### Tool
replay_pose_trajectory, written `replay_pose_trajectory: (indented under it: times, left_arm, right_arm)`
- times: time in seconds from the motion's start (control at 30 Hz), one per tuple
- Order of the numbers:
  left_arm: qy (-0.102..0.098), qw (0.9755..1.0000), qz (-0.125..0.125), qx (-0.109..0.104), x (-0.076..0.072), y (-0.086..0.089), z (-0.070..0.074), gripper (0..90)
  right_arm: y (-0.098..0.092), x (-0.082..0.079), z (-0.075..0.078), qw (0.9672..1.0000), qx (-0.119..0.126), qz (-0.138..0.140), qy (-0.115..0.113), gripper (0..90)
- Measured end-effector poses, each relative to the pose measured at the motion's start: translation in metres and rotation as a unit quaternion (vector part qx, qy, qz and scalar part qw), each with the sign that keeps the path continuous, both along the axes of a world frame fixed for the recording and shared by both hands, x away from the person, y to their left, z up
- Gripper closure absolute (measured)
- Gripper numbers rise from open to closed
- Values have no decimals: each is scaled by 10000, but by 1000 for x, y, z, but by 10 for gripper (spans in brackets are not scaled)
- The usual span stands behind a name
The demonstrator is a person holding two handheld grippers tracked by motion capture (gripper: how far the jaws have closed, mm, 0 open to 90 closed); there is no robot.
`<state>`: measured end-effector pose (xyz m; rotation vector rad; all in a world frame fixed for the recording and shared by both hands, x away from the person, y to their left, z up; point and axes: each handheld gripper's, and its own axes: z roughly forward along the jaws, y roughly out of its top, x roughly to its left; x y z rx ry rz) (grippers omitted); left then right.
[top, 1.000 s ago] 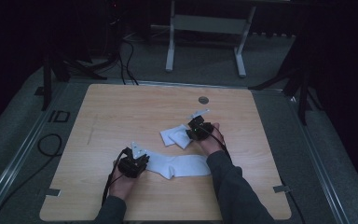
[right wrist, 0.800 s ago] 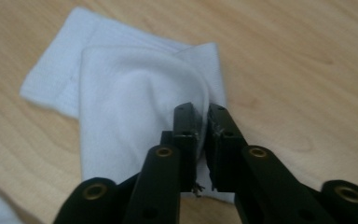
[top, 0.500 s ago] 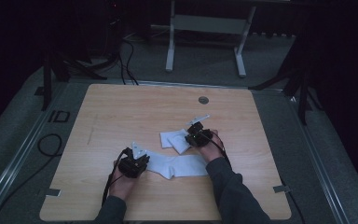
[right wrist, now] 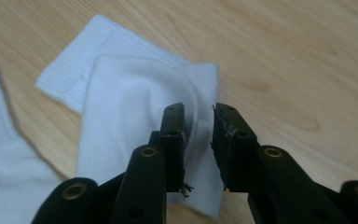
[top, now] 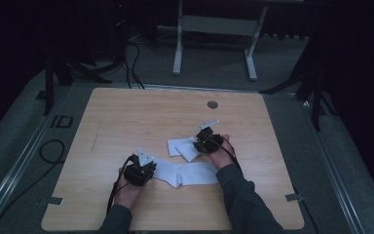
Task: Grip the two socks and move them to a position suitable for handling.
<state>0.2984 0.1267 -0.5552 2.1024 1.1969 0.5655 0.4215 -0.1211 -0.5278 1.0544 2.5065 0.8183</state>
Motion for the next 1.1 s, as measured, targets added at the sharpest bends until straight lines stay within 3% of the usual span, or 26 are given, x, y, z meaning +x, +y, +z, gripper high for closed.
replay_pose_trajectory:
  times: [0.13, 0.2, 0.27, 0.5, 0.8, 1.1]
  left_arm:
    - [0, 10000, -18, 14, 0, 0, 0, 812]
    - [4, 10000, -11, 7, 0, 0, 0, 812]
    - [-9, 10000, 1, 12, 0, 0, 0, 812]
    - [2, 10000, 1, 16, 0, 0, 0, 812]
    - [-7, 10000, 31, -10, 0, 1, 0, 812]
    - [19, 10000, 10, 21, 0, 0, -1, 812]
  right_arm:
    - [7, 6, 1, 9999, -36, 82, -98, 720]
    - [12, 9, 0, 9998, -125, 146, -48, 842]
    - [14, 9, 1, 9997, -177, 147, -77, 885]
    - [6, 1, 20, 9996, 135, 119, -208, 887]
    - [-34, 1, 45, 9984, 364, -222, -379, 889]
    - [-87, 7, 49, 9953, 399, -809, -342, 889]
